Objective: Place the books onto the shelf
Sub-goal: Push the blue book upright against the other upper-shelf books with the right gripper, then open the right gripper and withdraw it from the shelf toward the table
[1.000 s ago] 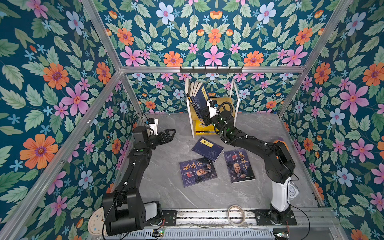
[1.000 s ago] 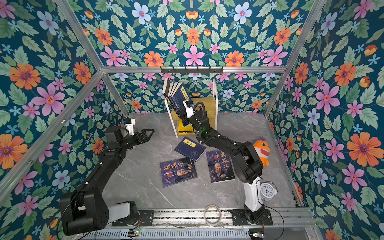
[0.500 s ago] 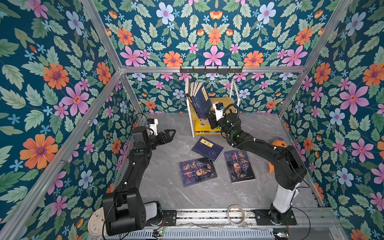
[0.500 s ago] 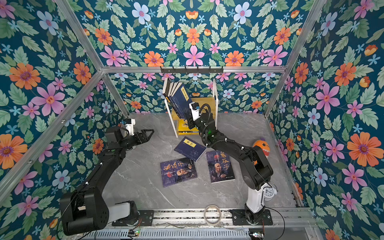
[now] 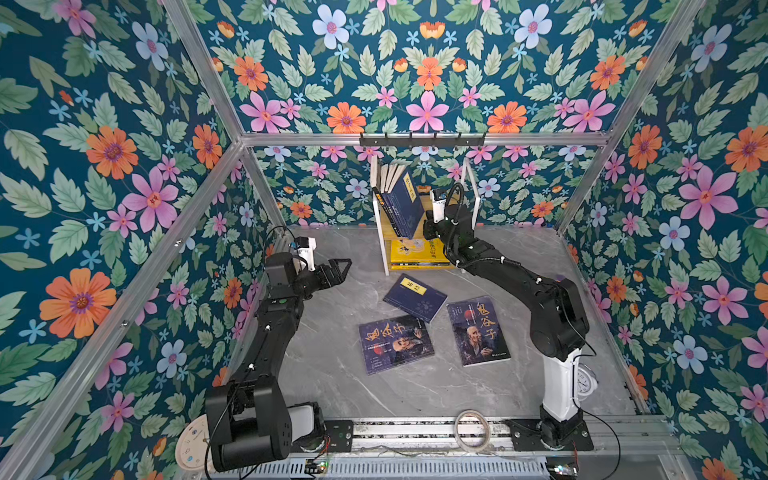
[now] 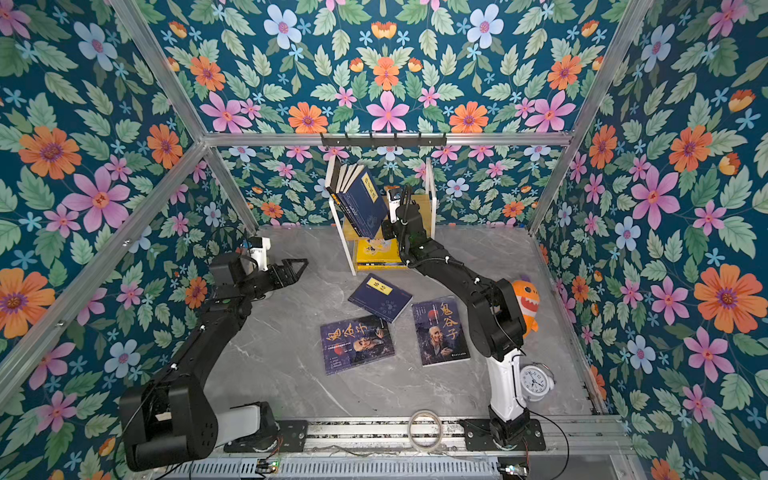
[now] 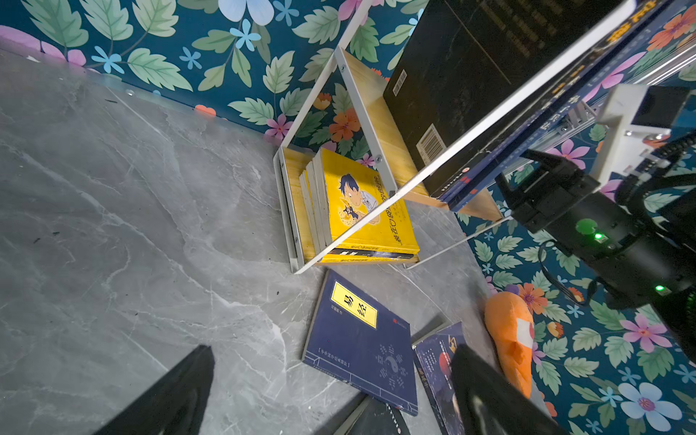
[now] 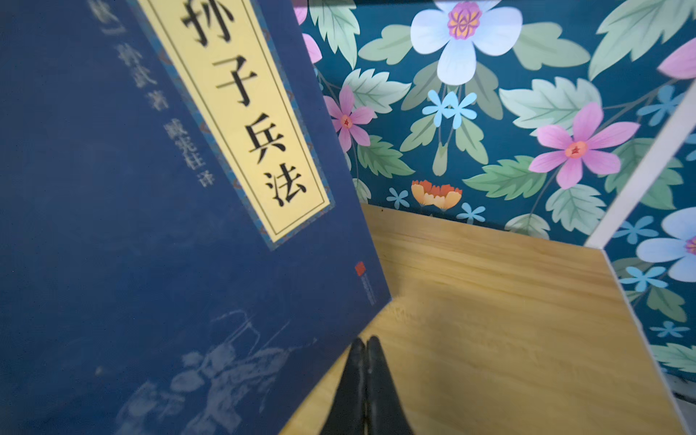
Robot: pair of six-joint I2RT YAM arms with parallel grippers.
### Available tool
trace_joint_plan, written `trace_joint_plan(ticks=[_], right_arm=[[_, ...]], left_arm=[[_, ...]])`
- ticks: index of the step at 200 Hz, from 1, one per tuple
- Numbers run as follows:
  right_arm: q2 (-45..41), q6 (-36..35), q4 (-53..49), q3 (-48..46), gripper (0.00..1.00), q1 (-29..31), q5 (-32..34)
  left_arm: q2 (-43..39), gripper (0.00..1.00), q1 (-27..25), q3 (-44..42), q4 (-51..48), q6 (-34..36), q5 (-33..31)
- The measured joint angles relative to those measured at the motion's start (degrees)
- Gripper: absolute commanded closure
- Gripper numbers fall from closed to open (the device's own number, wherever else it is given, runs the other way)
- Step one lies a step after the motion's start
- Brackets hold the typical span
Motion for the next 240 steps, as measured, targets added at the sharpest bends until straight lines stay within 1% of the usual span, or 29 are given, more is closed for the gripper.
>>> trace_joint_plan(ticks=[53, 62, 78, 146, 205, 220, 240], right_arm=[[7.6, 2.1, -6.2, 9.4, 1.00, -0.1, -1.5], [8.3, 2.3, -7.0, 10.1, 0.97, 0.0, -1.5], [9.1, 3.0, -7.5, 11.3, 0.93, 0.0, -2.1], [13.8, 3.4, -8.2, 18.3, 0.91, -0.8, -5.2], [13.2, 3.4, -8.0, 17.5, 0.89, -0.9, -6.9], [11.8, 3.4, -8.7, 16.1, 0.83, -1.3, -7.2], [9.0, 3.0, -10.6, 13.7, 0.79, -1.7, -7.4]], left_arm=[[-0.1, 0.00, 0.0, -0.2, 0.3, 0.0, 0.0], [-0.1, 0.00, 0.0, -0.2, 0.3, 0.0, 0.0], [-0.1, 0.00, 0.0, -0.2, 0.3, 0.0, 0.0], [0.4, 0.00, 0.0, -0.2, 0.5, 0.0, 0.0], [0.5, 0.00, 0.0, -0.2, 0.5, 0.0, 0.0], [0.5, 0.00, 0.0, -0.2, 0.5, 0.0, 0.0], [0.5, 0.00, 0.0, 0.0, 0.3, -0.3, -0.3]])
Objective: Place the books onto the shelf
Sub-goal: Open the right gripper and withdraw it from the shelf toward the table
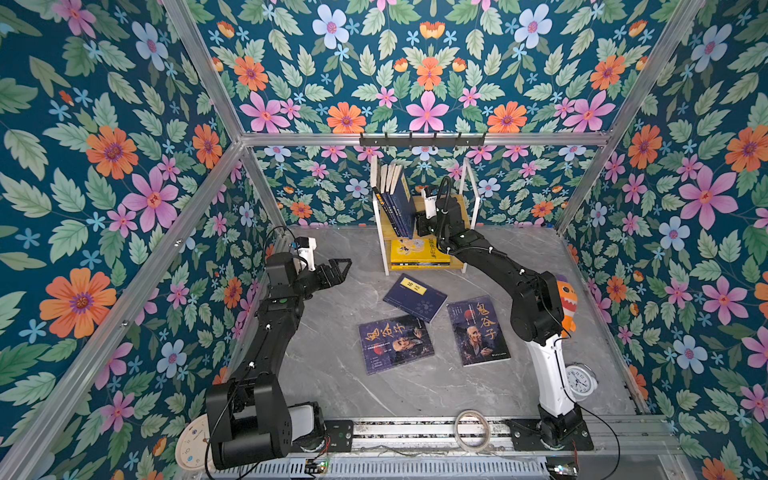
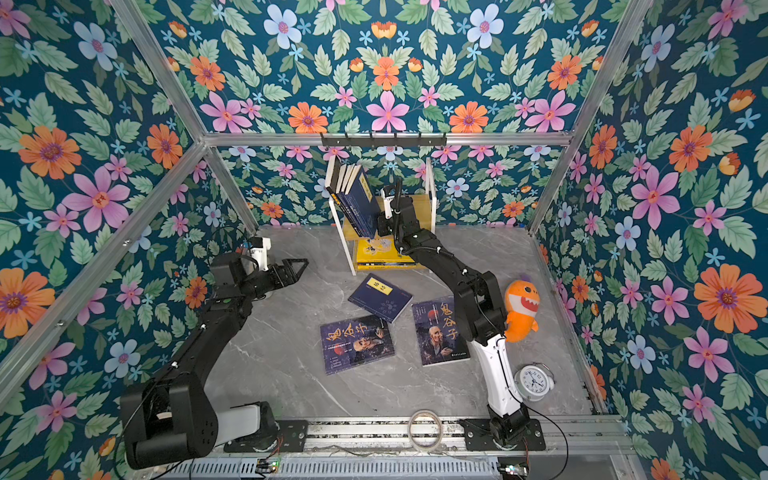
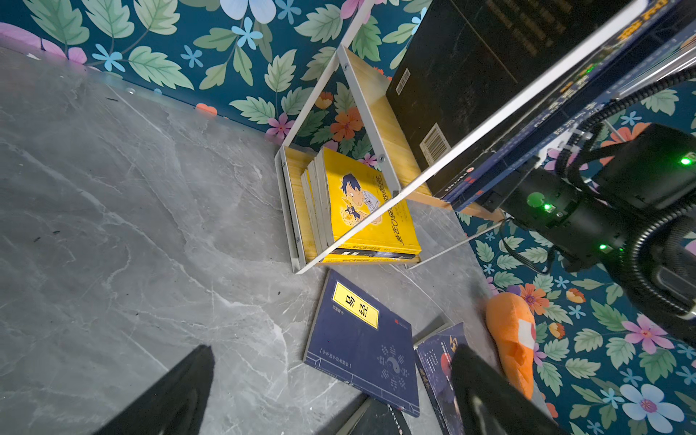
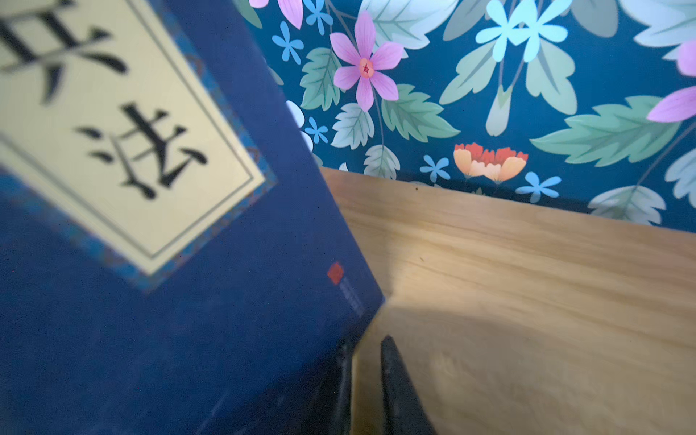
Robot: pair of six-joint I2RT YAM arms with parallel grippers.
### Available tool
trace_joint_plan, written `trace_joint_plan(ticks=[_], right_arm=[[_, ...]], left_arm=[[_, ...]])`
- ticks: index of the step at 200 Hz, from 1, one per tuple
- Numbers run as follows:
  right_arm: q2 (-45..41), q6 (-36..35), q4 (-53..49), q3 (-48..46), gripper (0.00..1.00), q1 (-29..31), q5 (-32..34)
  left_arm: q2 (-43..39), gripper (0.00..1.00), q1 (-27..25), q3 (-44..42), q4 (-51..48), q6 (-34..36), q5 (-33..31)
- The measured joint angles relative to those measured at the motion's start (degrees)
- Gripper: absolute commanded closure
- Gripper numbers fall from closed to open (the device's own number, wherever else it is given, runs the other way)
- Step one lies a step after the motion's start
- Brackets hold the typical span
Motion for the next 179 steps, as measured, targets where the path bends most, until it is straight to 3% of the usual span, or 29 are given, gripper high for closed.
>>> trace_joint_plan(ticks=[40, 88, 141, 179], right_arm=[[-8.8, -1.2, -0.6, -6.3, 0.72, -0.1, 0.0], [-21.9, 0.3, -0.3, -20.9, 0.65, -0.1, -1.1], [-40.6, 7.5, 1.9, -42.9, 0.36, 3.0, -2.6], [-51.0, 11.7, 0.9, -55.9, 0.30, 8.3, -1.2]], left_arm=[[-0.1, 0.00, -1.7, 1.0, -2.9, -1.2, -2.5], [-0.9, 0.01, -3.3, 2.6, -10.9, -0.6, -2.6], [-3.1, 0.06, -5.6, -3.5, -17.3, -0.2, -2.5], [-2.4, 0.06, -6.7, -7.7, -19.1, -2.5, -3.1]])
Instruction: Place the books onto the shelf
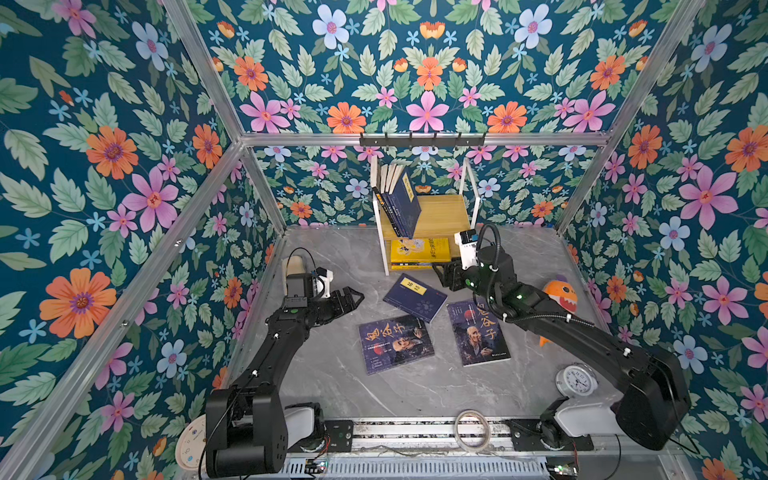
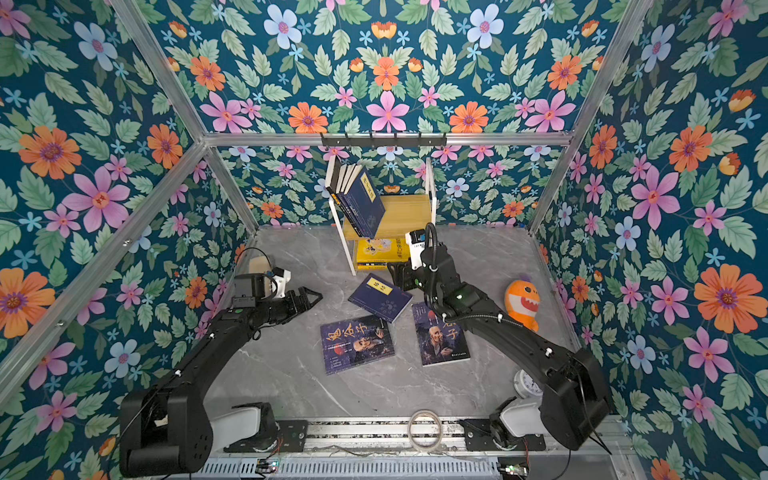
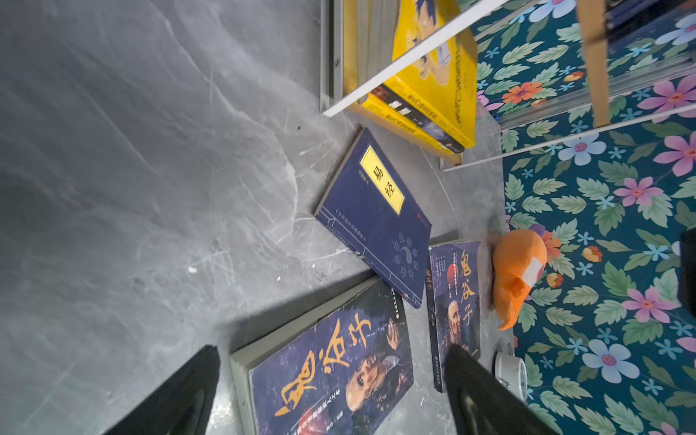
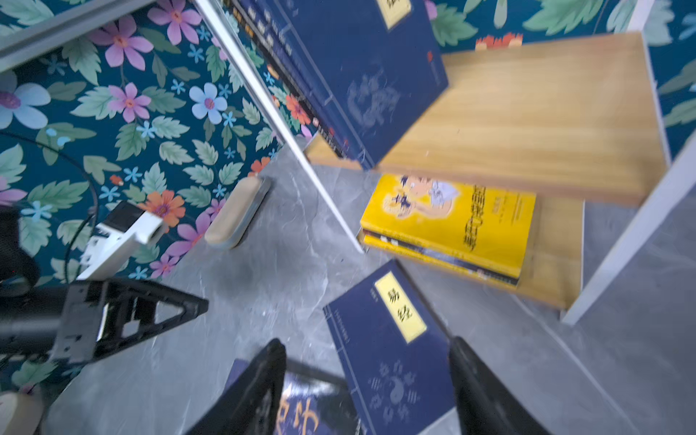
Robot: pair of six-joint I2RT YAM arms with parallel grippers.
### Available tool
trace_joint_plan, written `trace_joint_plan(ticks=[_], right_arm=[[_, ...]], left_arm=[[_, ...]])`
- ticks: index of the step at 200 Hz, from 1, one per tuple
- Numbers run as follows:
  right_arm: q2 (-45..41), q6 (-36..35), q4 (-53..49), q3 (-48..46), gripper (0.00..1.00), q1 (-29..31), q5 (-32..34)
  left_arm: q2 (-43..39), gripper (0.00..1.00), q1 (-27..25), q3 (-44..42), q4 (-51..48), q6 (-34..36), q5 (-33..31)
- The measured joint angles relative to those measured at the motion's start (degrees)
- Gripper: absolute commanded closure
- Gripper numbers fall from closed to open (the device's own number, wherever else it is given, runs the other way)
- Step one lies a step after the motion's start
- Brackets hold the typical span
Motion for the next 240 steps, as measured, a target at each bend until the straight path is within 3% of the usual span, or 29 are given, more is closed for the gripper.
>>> trace_joint_plan(ticks=[48, 94, 172, 240], right_arm=[[-6.2, 6.8, -0.8, -13.6, 0.30, 9.3, 4.7], [-4.3, 15.7, 1.1, -22.4, 0.34, 16.4, 10.2], [-0.3, 24.8, 2.5, -24.6, 0.38, 18.8, 14.7], [6.8, 27.0, 5.2, -24.1, 0.40, 19.3, 12.5]], left_arm=[[1.7, 0.09, -1.9, -7.6, 1.3, -5.4, -1.3], [-0.7, 0.09, -2.6, -12.9, 2.1, -9.0, -5.6], [-2.0, 0.10, -4.8, -17.5, 9.3, -11.7, -7.8], [-1.7, 0.18, -7.6, -16.7, 8.4, -11.7, -9.3]])
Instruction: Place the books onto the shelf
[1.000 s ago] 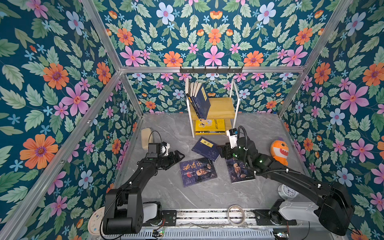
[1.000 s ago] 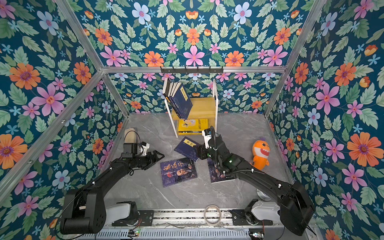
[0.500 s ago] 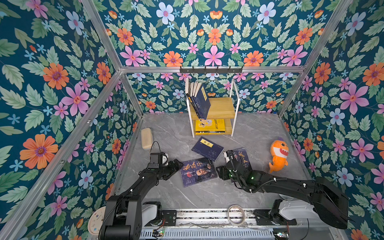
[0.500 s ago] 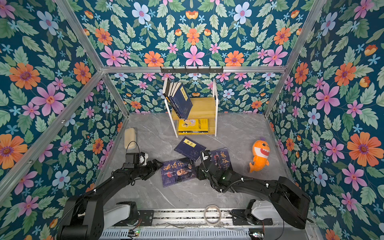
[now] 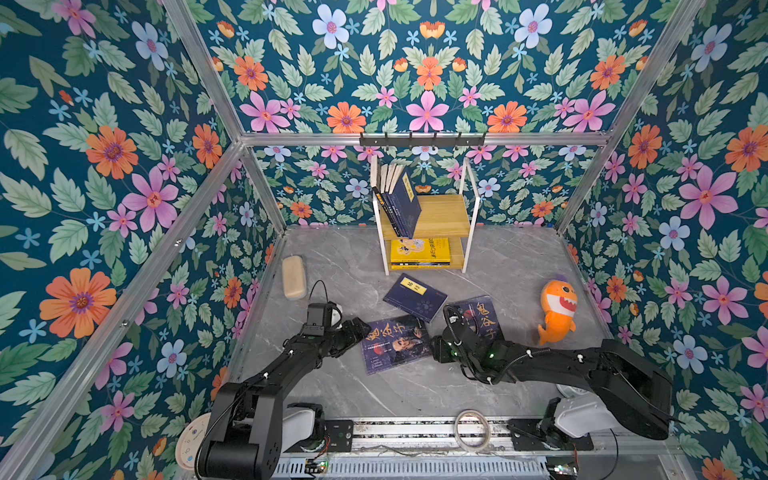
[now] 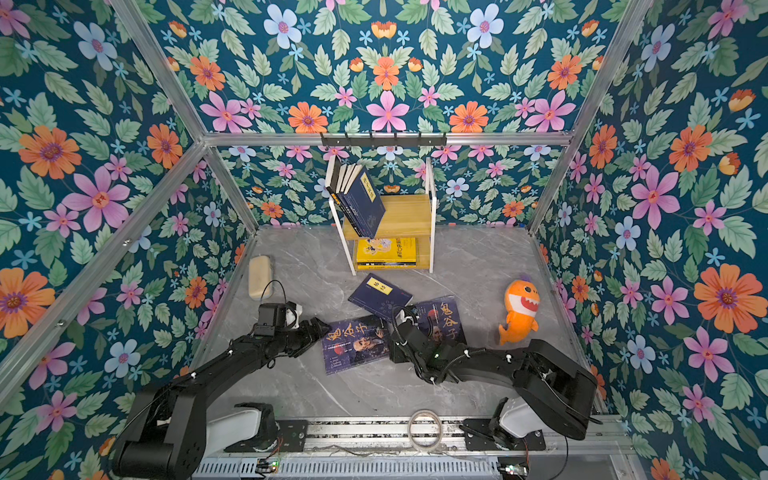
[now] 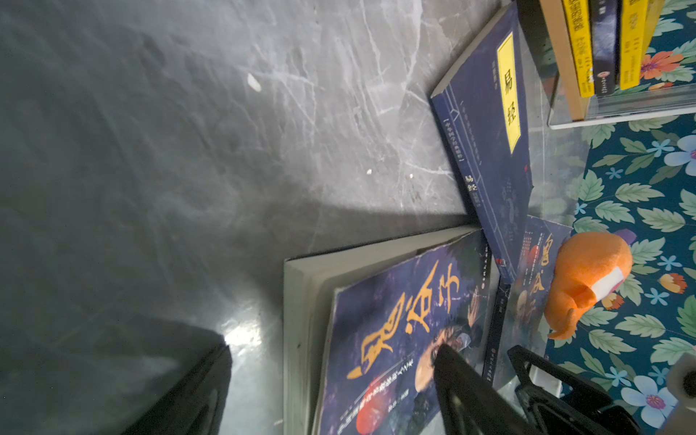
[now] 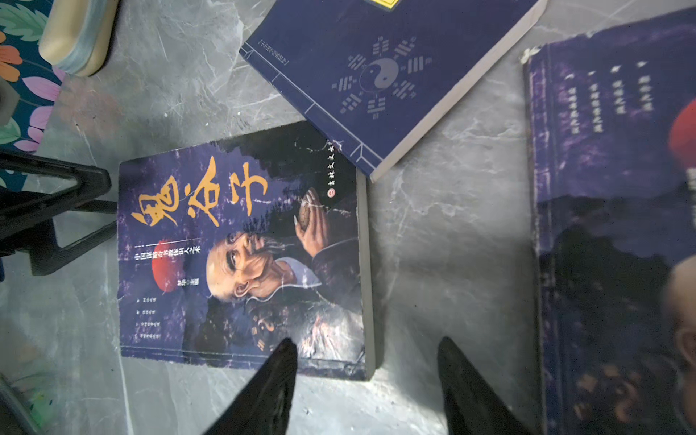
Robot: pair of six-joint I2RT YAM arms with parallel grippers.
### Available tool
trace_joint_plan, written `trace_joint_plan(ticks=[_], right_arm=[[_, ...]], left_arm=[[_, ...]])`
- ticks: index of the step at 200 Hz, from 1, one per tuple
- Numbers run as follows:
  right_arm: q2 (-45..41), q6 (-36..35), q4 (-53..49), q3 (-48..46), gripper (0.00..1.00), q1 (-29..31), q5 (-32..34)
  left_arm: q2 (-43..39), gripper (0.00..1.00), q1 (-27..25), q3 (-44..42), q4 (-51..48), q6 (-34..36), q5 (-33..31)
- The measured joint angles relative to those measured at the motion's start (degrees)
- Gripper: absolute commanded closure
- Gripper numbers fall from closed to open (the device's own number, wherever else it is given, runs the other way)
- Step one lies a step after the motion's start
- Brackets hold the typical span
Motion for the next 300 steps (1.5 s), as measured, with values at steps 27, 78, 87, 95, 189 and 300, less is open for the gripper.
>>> trace_joint_plan(ticks=[27, 78, 87, 95, 189, 300], right_arm=[[2.9, 0.8, 2.4, -0.2, 0.42, 0.3, -0.9], [9.1, 1.7, 6.7, 2.1, 0.44, 0.9, -2.4], [9.9, 1.8, 7.4, 2.6, 0.44, 1.2, -2.5], [10.5, 1.8, 7.6, 3.2, 0.44, 1.7, -2.6], [15.8, 1.6, 13.8, 5.8, 0.45, 3.9, -2.0], [15.5, 0.7, 14.3, 5.4, 0.41, 4.1, -2.1]], left_arm=[[-0.9, 0.23, -0.4, -0.5, -0.9, 0.0, -0.1], [-0.3, 0.41, -0.5, -0.9, -0.9, 0.0, -0.4], [-0.2, 0.42, -0.6, -0.9, -1.0, 0.0, -0.4], [-0.1, 0.43, -0.7, -0.9, -1.1, 0.0, -0.4], [-3.0, 0.60, -0.3, -0.6, -2.7, -0.5, -2.4], [-8.6, 1.00, 1.0, 0.5, -4.0, 0.0, 0.4]])
